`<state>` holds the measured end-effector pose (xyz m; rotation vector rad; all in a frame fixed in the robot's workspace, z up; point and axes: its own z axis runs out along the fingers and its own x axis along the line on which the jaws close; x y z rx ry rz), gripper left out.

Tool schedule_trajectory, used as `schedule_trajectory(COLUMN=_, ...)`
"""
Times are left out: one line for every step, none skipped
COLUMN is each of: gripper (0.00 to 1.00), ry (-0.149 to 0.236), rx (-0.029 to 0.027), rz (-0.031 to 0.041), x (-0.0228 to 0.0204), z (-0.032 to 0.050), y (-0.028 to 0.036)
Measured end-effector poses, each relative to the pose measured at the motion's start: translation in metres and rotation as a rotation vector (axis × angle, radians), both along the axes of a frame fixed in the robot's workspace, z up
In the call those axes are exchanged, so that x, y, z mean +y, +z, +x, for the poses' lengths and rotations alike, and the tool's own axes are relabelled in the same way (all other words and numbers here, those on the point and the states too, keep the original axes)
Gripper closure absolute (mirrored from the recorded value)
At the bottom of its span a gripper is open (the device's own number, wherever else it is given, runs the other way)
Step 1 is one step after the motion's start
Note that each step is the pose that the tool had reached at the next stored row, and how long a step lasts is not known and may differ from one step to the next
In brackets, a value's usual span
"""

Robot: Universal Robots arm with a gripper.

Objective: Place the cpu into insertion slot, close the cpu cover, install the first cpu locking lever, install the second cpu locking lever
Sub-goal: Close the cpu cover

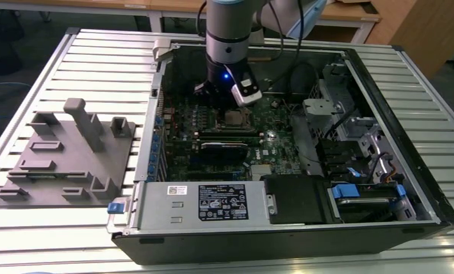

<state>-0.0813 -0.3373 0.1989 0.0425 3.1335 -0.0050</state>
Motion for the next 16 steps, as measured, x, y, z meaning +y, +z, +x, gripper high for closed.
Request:
schedule_trajectory(gripper=0.89, ry=0.0, rx=0.0004, rz=-0.0005, x=-0.0001, z=-0.0001, y=-0.0006)
schedule_trajectory(gripper=0.89, ry=0.0, rx=0.0005, rz=-0.0007, x=-0.0001, z=-0.0002, y=-0.001)
schedule_trajectory(gripper=0.89, ry=0.0, rx=0.0005, rz=-0.0007, x=-0.0001, z=-0.0002, y=-0.001)
schedule_trajectory(gripper=0.89, ry=0.0, rx=0.0004, rz=-0.0005, x=-0.0001, z=-0.0001, y=-0.0012)
schedule_trajectory(gripper=0.89, ry=0.0, rx=0.0001, rz=-0.0002, x=-0.0001, z=-0.0001, y=-0.0013)
schedule_trajectory(gripper=0.89, ry=0.0, rx=0.0, rz=0.0, x=0.0, z=-0.0001, y=-0.0014)
schedule_trajectory(gripper=0.89, ry=0.0, rx=-0.0001, rz=0.0001, x=0.0, z=-0.0001, y=-0.0014)
schedule_trajectory(gripper=0.89, ry=0.0, rx=0.0, rz=0.0, x=0.0, z=-0.0001, y=-0.0016)
schedule_trajectory(gripper=0.89, ry=0.0, rx=0.0, rz=0.0, x=0.0, z=-0.0001, y=-0.0016)
schedule_trajectory(gripper=0.89, ry=0.0, rx=0.0, rz=-0.0001, x=0.0, z=-0.0001, y=-0.0016)
schedule_trajectory(gripper=0.89, ry=0.0, rx=0.0, rz=-0.0001, x=0.0, z=-0.0001, y=-0.0017)
schedule_trajectory(gripper=0.89, ry=0.0, rx=0.0, rz=0.0, x=0.0, z=-0.0001, y=-0.0017)
schedule_trajectory(gripper=0.89, ry=0.0, rx=0.0, rz=0.0001, x=0.0, z=-0.0001, y=-0.0018)
schedule_trajectory(gripper=0.89, ry=0.0, rx=0.0, rz=0.0001, x=0.0, z=-0.0001, y=-0.0018)
schedule_trajectory(gripper=0.89, ry=0.0, rx=-0.0001, rz=0.0001, x=0.0, z=-0.0001, y=-0.002)
schedule_trajectory(gripper=0.89, ry=0.0, rx=0.0001, rz=-0.0001, x=0.0, z=-0.0001, y=-0.0022)
